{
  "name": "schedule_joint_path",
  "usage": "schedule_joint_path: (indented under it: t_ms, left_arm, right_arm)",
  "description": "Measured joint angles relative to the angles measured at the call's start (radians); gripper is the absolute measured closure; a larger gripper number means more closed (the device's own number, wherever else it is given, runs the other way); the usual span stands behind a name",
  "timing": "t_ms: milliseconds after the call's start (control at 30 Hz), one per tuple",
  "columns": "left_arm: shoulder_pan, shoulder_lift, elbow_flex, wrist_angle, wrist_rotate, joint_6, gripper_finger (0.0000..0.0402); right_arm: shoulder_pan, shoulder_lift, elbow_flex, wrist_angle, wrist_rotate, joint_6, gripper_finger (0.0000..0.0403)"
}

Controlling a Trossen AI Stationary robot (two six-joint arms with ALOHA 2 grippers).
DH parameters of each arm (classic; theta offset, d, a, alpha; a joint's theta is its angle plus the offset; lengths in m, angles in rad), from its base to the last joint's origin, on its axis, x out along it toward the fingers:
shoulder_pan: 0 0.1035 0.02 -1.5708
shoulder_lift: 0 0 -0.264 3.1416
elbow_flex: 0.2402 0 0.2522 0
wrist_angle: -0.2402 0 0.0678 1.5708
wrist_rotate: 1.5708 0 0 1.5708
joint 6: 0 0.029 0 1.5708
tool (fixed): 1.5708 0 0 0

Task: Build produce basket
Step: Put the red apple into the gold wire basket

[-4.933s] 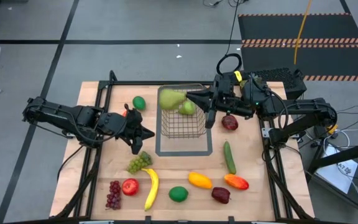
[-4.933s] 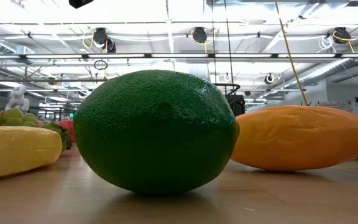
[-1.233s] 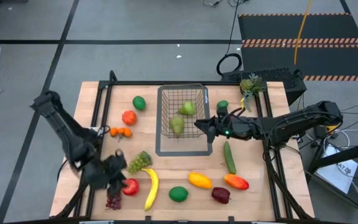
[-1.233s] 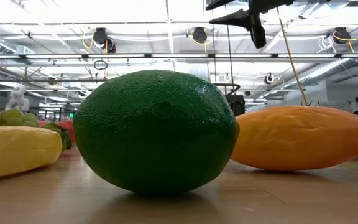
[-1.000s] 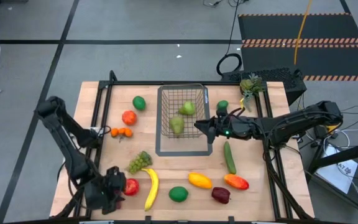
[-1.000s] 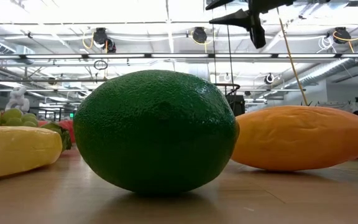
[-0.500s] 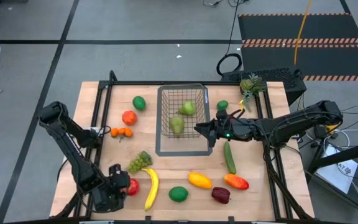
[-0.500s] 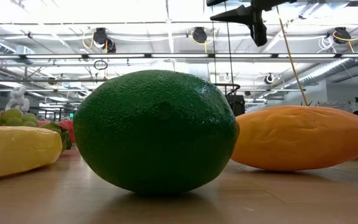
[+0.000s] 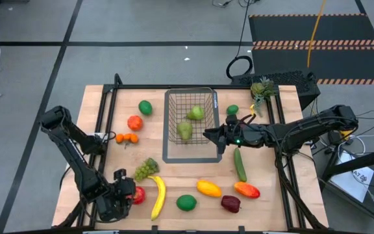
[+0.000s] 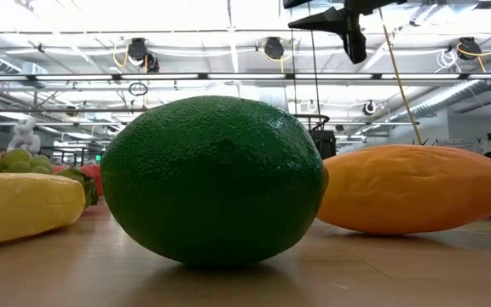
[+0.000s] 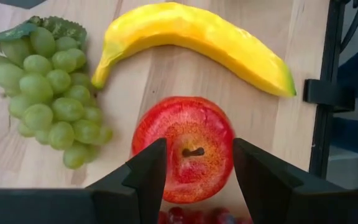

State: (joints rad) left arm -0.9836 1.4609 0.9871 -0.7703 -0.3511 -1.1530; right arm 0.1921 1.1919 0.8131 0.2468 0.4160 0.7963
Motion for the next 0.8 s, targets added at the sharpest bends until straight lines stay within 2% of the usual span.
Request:
schedule_joint_path:
  t_ms: [233, 600, 800]
  left_arm:
    - [0.0, 0.006, 0.0, -0.013, 0.0, 0.056, 0.0221]
    - [0.001, 0.026, 0.0, 0.003, 0.019, 0.086, 0.0291]
    - [-0.005, 0.026, 0.0, 0.001, 0.026, 0.085, 0.0289]
  right_arm:
    - [0.0, 0.0, 0.0, 0.015, 0.002, 0.002, 0.0287]
    - [0.0, 0.0, 0.0, 0.015, 0.002, 0.003, 0.0287]
    - [0.0, 0.0, 0.0, 0.014, 0.002, 0.003, 0.0287]
